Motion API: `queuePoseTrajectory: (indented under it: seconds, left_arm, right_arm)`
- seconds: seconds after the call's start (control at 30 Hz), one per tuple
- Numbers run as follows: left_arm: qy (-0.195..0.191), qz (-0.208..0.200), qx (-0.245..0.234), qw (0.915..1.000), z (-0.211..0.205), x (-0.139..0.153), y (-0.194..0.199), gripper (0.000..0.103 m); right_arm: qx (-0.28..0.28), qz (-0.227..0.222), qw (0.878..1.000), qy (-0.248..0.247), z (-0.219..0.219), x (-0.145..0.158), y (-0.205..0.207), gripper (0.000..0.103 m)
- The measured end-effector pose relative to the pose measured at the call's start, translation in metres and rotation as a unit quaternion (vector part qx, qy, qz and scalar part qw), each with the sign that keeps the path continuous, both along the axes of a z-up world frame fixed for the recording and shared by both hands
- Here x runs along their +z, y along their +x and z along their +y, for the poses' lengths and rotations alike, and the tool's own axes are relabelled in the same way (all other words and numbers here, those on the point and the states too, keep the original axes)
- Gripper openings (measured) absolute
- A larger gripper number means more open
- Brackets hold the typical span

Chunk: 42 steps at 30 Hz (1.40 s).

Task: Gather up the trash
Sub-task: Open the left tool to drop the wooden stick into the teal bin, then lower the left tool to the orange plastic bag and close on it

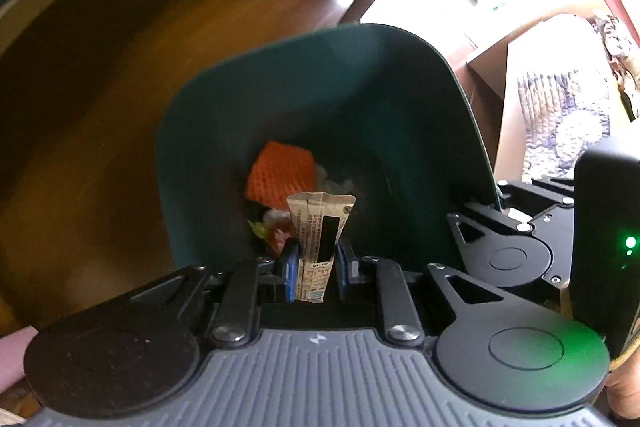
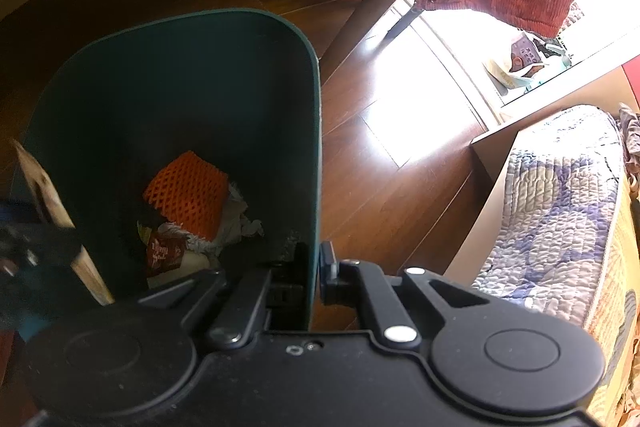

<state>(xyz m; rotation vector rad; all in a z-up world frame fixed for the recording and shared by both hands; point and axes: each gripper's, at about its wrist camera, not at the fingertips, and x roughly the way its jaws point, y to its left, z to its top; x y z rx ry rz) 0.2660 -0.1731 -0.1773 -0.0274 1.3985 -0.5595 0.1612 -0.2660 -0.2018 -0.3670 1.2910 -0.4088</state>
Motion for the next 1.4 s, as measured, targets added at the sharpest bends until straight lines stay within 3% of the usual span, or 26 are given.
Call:
queuePoseTrajectory:
  seconds: [0.23,0.53,0.63,0.77,1.17,1.33,1.4]
  left_arm:
    - [-0.009,0.008,0.0,0.9999,0.001,-0.003,0.003,0.022]
    - [-0.013,-0.021,0.003,0.9997,0.008,0.006,-0.004,0.062]
    - [-0.018,-0.035,-0.002,0.9992,0.012,0.012,-0.005,0.064]
    - [-0.019,-0.087,-0.012,0.9959,0.019,0.026,-0.011,0.071]
    - [-0.043,-0.172,-0.037,0.9835,0.039,0.047,-0.022,0.071]
    - [-0.072,-0.145,-0.087,0.9829,0.032,0.032,-0.027,0.071]
    - [-0.081,-0.125,-0.119,0.9816,0.025,0.022,-0.034,0.08]
  right_arm:
    - [0.003,0.001,1.0,0.003,-0.001,0.001,0.0,0.005]
    - [0.0,0.002,1.0,0.011,-0.008,0.002,-0.002,0.005]
    - [-0.001,0.004,1.0,0.014,-0.012,0.002,-0.001,0.005]
    - [0.009,-0.001,1.0,0.015,-0.018,0.002,-0.001,0.004]
    - [0.001,-0.022,0.999,0.041,-0.072,0.001,0.011,0.003]
    - [-0.058,-0.047,0.995,0.068,-0.116,0.002,0.007,0.004]
    - [-0.091,-0.063,0.991,0.079,-0.136,0.003,0.002,0.004]
